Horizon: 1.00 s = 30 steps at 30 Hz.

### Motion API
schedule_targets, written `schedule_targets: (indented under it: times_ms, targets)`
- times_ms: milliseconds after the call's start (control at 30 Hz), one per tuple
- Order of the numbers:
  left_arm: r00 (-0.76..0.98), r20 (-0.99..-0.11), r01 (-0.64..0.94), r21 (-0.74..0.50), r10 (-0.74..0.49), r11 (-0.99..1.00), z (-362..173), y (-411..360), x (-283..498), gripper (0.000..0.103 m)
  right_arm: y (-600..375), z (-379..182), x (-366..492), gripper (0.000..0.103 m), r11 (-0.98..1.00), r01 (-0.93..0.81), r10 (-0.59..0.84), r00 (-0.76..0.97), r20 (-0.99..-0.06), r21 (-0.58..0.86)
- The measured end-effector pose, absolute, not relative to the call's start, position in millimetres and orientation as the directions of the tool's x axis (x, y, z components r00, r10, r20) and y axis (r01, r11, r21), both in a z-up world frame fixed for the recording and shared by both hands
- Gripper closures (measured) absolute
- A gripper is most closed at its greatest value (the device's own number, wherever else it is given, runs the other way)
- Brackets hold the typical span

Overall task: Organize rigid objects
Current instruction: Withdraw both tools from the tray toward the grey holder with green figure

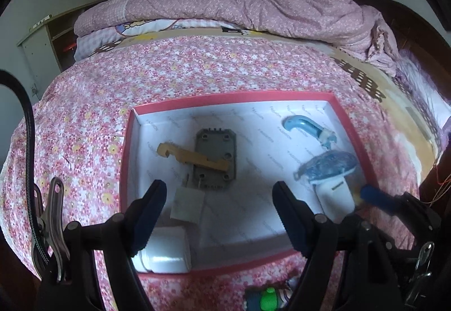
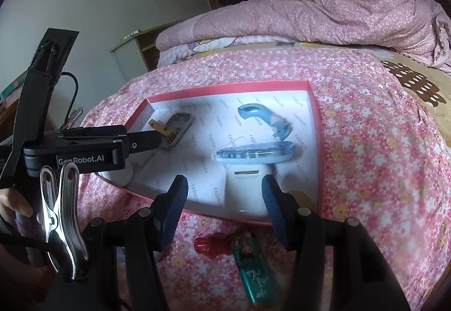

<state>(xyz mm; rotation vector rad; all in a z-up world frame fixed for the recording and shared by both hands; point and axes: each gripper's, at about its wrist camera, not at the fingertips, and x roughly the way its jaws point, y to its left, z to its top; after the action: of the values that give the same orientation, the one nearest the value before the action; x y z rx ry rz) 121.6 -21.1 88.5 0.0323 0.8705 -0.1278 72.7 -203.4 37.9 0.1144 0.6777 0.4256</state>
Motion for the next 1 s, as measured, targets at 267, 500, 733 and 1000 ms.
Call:
schedule_targets:
  times_ms: [267, 500, 733, 1000]
  targets:
    - [0.656, -0.747, 0.140, -0.024, -0.111, 0.990, 96.3, -21.5, 97.9, 0.022, -207.2, 48.2, 57.2, 0.047, 0.912, -0.334, 0.410, 0.709, -0.574, 0.238]
    - [0.664, -0.742, 0.154, 0.017, -0.091, 0.988, 92.3, -22.4, 69.8, 0.022, -211.3, 51.4, 35.8, 0.047, 0.921, -0.302, 0.390, 0.724, -0.568, 0.248]
    - [0.648, -0.749, 0.182, -0.022, -0.136, 0.983, 84.0, -23.0, 42.4, 0.022, -213.4, 38.2, 10.9, 0.047, 0.930, -0.292, 0.367, 0.702, -0.610, 0.223]
    - [0.614, -0.773, 0.198, -0.046, -0.160, 0.979, 66.8, -24.2, 20.8, 0.022, -221.0, 26.5, 1.2, 0.047, 0.935, -0.264, 0.355, 0.686, -0.635, 0.237]
